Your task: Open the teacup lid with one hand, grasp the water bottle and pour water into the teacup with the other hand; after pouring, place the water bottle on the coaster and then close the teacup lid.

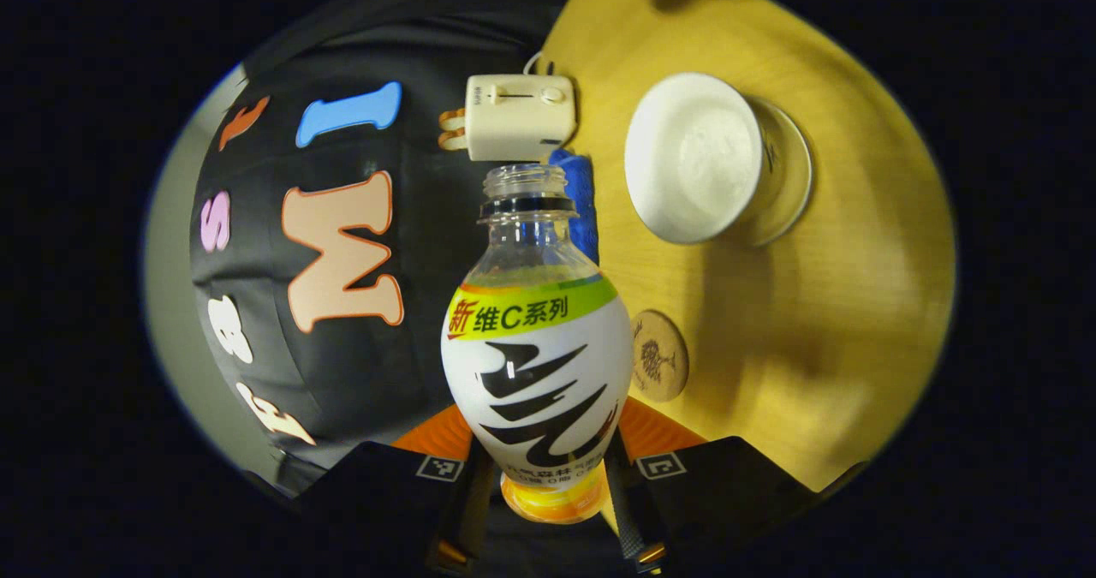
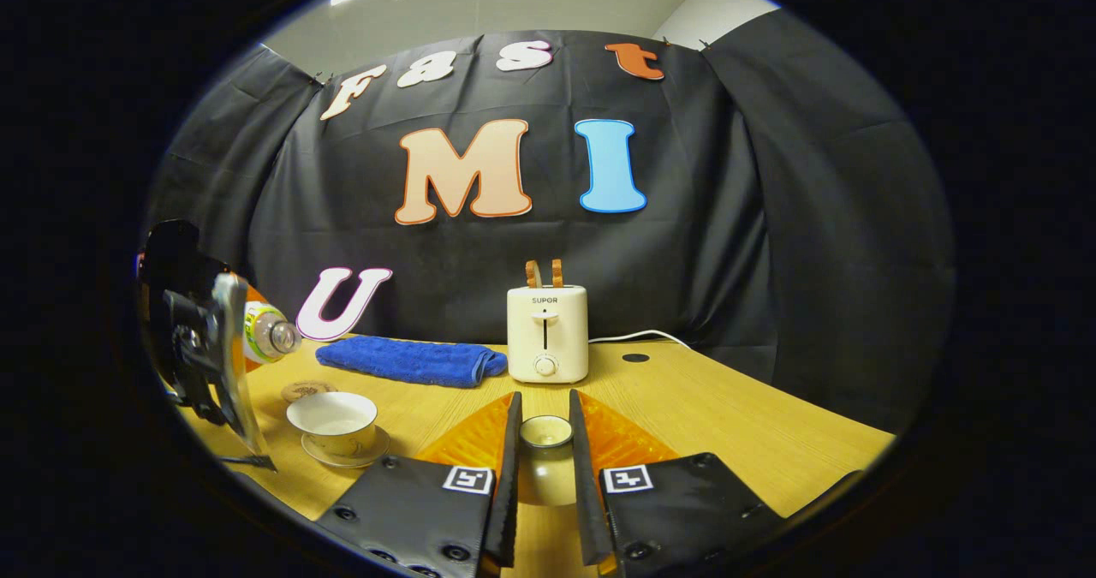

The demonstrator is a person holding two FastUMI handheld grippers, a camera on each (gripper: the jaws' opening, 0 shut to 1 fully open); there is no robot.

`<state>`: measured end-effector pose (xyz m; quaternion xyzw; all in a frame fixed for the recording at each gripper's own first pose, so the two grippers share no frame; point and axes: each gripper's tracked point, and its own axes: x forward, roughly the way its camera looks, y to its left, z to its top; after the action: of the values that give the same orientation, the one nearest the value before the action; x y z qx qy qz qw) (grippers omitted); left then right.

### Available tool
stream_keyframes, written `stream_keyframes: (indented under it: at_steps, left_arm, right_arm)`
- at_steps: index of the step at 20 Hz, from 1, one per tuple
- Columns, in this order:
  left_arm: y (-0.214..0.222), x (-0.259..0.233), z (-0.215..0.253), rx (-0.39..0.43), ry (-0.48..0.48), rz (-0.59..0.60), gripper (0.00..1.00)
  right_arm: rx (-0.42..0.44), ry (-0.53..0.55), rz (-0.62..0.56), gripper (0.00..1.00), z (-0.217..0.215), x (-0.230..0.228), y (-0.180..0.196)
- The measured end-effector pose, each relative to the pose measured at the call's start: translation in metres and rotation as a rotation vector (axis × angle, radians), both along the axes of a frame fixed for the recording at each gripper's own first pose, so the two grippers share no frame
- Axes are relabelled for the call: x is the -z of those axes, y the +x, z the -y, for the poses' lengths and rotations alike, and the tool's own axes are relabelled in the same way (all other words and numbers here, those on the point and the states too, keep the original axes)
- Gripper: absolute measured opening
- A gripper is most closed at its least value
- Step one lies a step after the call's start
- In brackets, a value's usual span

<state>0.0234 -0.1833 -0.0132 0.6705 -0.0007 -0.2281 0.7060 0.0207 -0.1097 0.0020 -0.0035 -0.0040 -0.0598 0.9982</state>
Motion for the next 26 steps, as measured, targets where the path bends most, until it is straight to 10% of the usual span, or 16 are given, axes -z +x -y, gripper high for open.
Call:
stream_keyframes:
  at_steps: [14,26]
  left_arm:
    - [0.038,-0.035,0.003,-0.08,-1.177,-0.337,0.56]
    - [0.064,-0.005,0.017,-0.094,-1.329,-0.437,0.57]
  right_arm:
    - [-0.004,-0.001,-0.001,0.33,0.001,0.0,0.0]
    - [0.002,-0.002,0.0,0.33,0.0,0.0,0.0]
